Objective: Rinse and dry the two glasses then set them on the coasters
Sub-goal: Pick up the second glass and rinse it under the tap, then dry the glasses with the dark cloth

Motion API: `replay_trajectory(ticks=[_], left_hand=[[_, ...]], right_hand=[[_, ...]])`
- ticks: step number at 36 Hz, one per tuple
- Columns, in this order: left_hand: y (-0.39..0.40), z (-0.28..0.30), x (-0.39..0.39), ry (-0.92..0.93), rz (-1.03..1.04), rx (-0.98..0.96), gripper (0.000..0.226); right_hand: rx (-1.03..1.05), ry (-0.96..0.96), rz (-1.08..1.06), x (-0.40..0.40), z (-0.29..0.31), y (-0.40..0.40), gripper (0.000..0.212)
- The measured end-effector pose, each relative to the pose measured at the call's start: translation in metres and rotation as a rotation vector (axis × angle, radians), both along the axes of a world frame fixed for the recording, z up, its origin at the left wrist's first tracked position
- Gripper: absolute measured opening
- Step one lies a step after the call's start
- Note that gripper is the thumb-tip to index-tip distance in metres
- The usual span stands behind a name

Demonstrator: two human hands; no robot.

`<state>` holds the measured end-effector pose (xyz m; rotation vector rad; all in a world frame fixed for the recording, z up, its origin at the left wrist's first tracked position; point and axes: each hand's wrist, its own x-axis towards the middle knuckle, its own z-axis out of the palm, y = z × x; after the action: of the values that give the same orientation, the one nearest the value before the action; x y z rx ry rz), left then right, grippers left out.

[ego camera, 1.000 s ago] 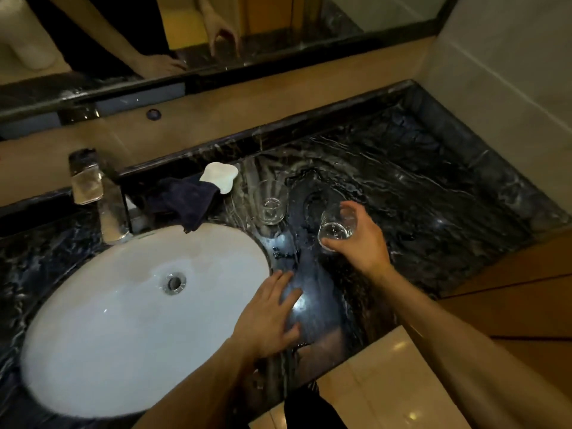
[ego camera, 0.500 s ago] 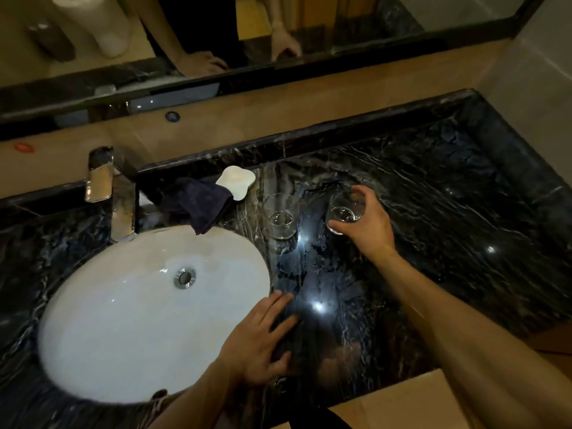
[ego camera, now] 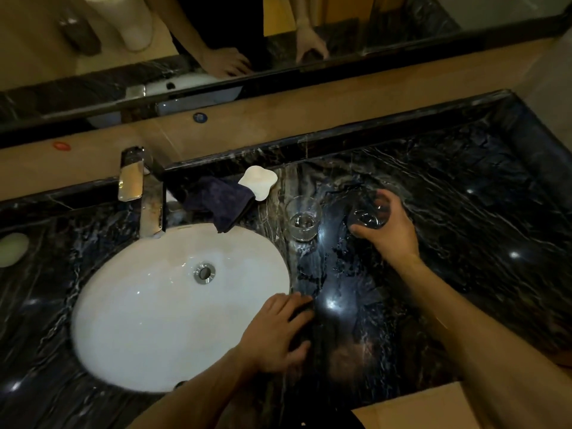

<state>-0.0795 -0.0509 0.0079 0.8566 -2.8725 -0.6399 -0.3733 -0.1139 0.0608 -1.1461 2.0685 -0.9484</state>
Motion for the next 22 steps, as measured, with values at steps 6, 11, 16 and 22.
replay_trajectory(ticks=[6,11,16,22], left_hand=[[-0.099,0.024,0.021,-0.045,0.195,-0.129,0.046],[-0.175,0.044,0.044,-0.149,0.385,-0.322,0.057],[-0.211,0.042,0.05,-0.349,0.515,-0.139,0.093],[-0.229,0.032,0.061,-0.476,0.468,-0.118,0.084]], right_hand=[[0.028,-0.017,-0.019,0.004,0.003,-0.001,0.091],[0.008,-0.023,-0.057,0.011,0.004,-0.002,0.096],[-0.057,0.077,-0.238,0.033,0.001,0.008,0.116],[-0.042,0.091,-0.378,0.096,-0.008,0.026,0.089]])
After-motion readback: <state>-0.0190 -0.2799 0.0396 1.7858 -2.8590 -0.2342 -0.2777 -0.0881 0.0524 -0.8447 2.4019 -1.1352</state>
